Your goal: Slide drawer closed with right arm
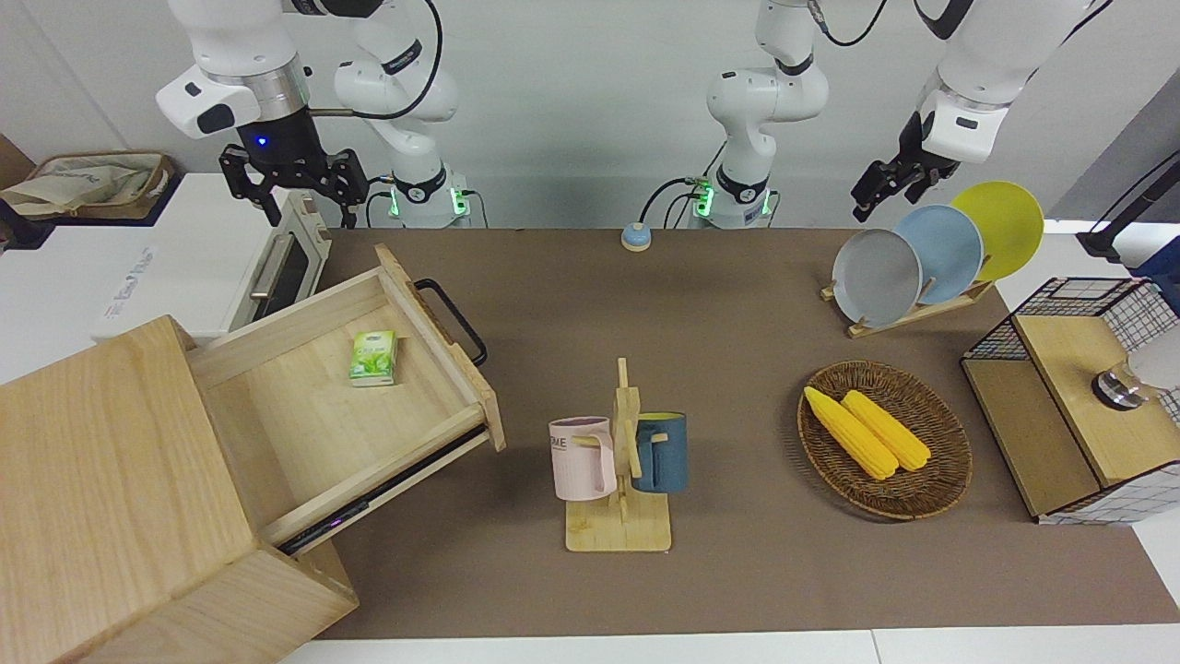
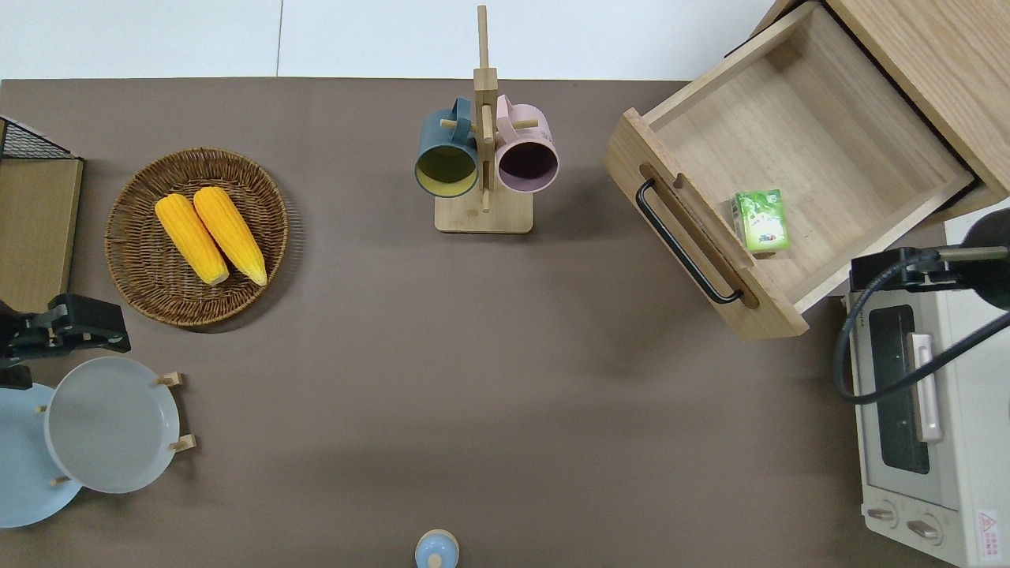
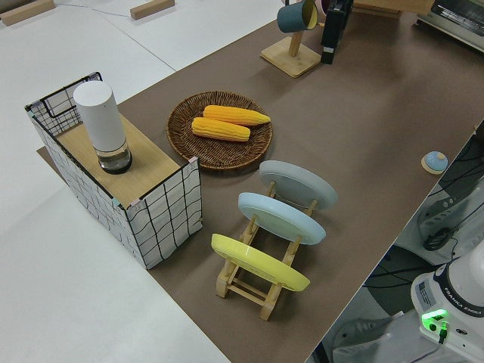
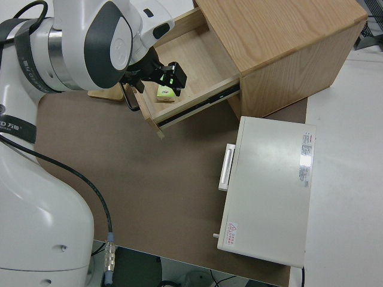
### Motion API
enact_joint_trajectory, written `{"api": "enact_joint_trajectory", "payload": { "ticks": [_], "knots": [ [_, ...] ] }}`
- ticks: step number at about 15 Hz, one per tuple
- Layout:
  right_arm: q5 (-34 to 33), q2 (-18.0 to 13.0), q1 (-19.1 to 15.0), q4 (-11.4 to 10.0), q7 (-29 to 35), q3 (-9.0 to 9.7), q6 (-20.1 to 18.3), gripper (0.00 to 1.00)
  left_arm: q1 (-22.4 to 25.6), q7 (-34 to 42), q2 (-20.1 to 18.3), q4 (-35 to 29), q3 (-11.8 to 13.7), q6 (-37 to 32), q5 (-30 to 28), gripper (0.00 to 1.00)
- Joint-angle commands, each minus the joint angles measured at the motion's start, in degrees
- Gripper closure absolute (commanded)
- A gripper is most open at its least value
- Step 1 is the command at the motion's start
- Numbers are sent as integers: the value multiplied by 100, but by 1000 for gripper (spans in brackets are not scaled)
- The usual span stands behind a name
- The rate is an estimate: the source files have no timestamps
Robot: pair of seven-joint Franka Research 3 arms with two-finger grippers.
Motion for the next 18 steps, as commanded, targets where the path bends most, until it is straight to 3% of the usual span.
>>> {"api": "enact_joint_trajectory", "payload": {
  "ticks": [1, 8, 12, 15, 18],
  "knots": [
    [52, 83, 23, 118, -32, -24, -95, 9, -24, 55, -48, 2, 29, -12, -21, 7],
    [211, 207, 14, 268, 3, -50, -184, 75, -24, 55, -48, 2, 29, -12, -21, 7],
    [211, 215, 14, 268, 135, -50, -280, 443, -24, 55, -48, 2, 29, -12, -21, 7],
    [220, 207, 14, 303, 416, -41, -465, 830, -24, 55, -48, 2, 29, -12, -21, 7],
    [228, 207, 14, 303, 670, -15, -579, 921, -24, 55, -48, 2, 29, -12, -21, 7]
  ]
}}
